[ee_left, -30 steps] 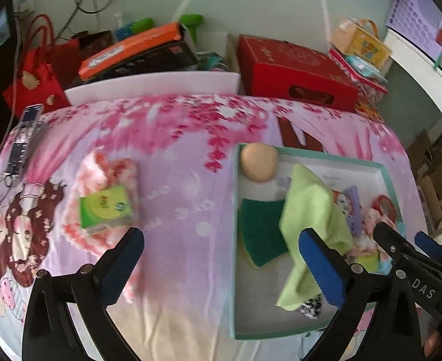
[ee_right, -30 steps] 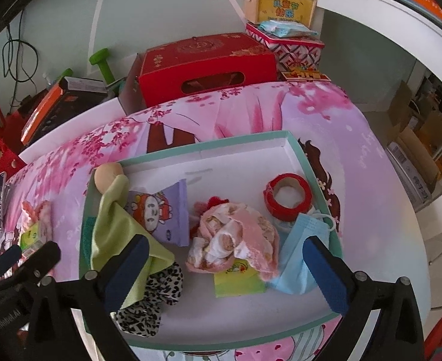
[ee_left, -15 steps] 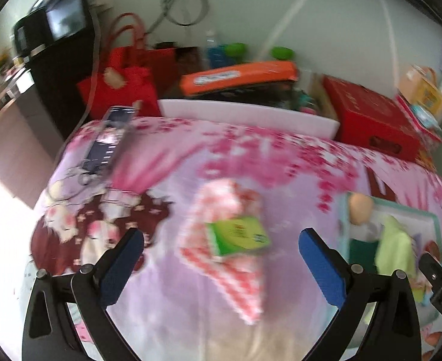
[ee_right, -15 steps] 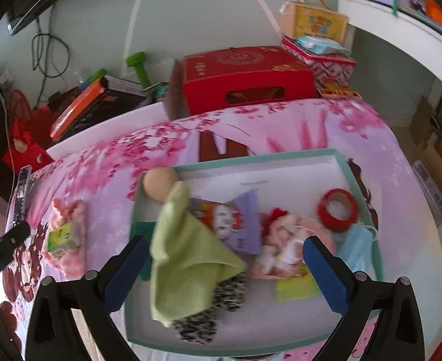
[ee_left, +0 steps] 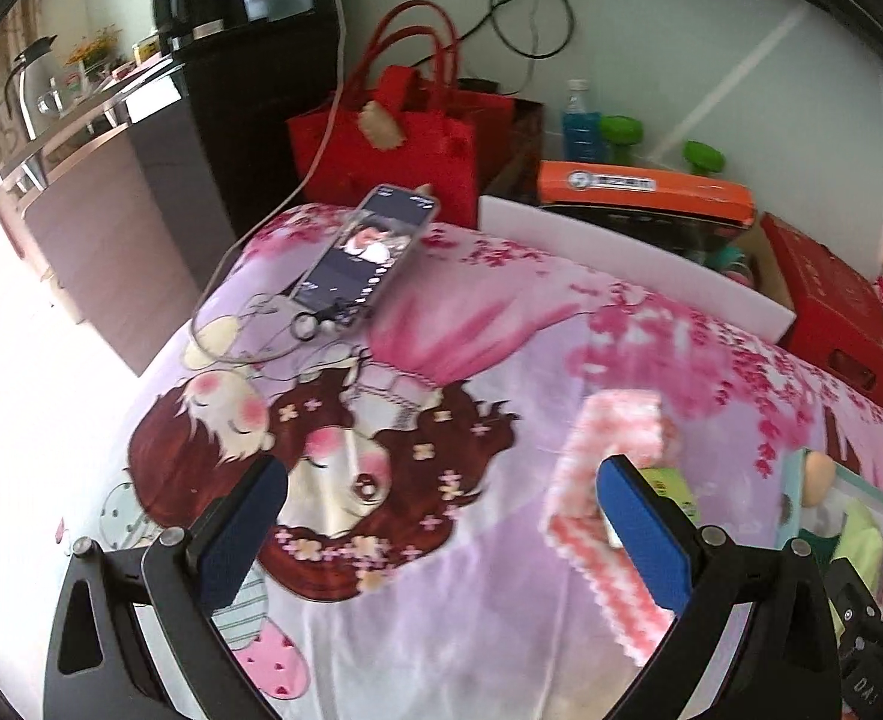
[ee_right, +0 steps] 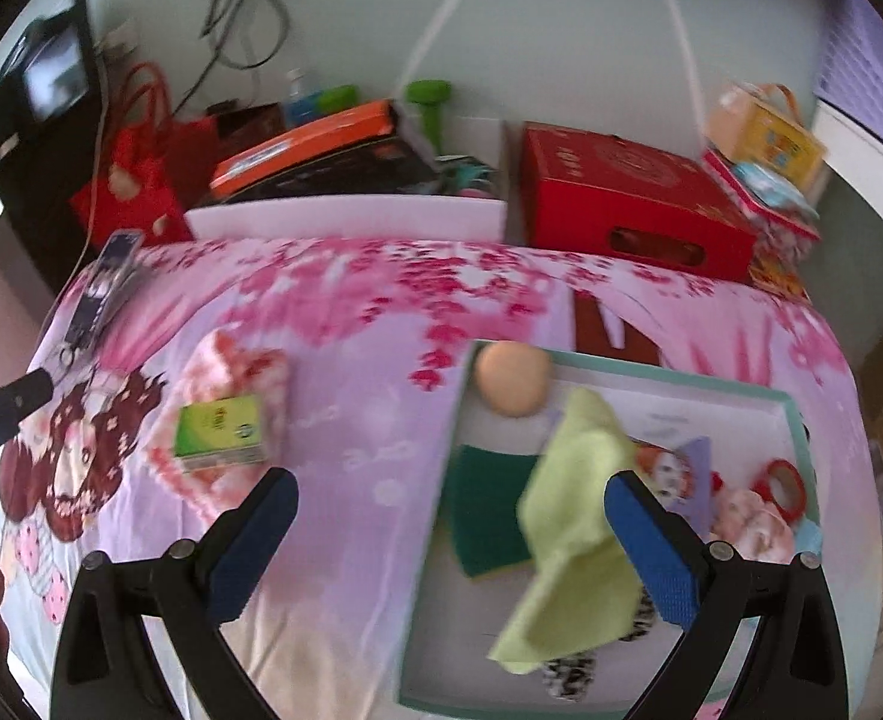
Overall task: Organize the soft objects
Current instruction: 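Move both tools back to the pink-white towel and green tissue pack on the bed, then grasp the green tissue pack with the right tool while the left tool grasps the pink-white towel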
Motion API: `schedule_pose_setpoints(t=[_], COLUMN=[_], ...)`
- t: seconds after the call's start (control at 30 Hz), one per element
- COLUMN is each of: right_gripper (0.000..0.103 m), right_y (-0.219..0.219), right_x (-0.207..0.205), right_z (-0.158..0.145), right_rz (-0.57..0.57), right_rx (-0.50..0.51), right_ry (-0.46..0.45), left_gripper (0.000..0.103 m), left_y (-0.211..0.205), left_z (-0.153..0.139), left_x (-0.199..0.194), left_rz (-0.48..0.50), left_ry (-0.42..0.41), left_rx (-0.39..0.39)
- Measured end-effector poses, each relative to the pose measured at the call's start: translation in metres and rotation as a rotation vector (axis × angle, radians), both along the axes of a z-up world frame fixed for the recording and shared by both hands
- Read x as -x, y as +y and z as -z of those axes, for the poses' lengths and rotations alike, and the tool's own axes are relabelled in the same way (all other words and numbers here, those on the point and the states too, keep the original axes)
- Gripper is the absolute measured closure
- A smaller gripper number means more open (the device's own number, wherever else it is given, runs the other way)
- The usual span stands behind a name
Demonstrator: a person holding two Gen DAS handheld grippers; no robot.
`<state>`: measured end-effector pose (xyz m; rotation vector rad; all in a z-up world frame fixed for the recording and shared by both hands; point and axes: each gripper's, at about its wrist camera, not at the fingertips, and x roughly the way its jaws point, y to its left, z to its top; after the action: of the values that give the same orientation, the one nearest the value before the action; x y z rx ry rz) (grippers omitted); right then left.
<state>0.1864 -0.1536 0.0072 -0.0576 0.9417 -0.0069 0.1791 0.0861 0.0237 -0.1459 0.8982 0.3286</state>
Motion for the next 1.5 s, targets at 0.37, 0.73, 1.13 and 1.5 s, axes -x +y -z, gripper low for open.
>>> schedule_pose_setpoints(t=[0.37,0.73,1.13,1.5], right_gripper=[0.000,0.000,0.000,0.008], right_y=[0.052,0.081,0.102,0.109], right_x=[-0.008,-0.029,-0.041,-0.052], right_z=[0.016,0.067,0.077,0.085], right_rz=[-0.122,-0.197,-0.258,-0.276], right_rx=[0.007,-0.079,-0.174,-0.243], right_ry=[0.002,0.081,0.077,0.093], left_gripper=[0.000,0.000,0.000,0.000], left_y=[0.024,0.018,0.019,0.030], left_z=[0.012,0.048,0.053,0.089], left_x=[-0.001,-0.022,-0.030,-0.045], left_rz=[-0.049,-0.013,0.009,-0.035], left_ry=[0.013,0.108,0.104,0.174], left_rx=[0.034,0.103,0.115,0.175])
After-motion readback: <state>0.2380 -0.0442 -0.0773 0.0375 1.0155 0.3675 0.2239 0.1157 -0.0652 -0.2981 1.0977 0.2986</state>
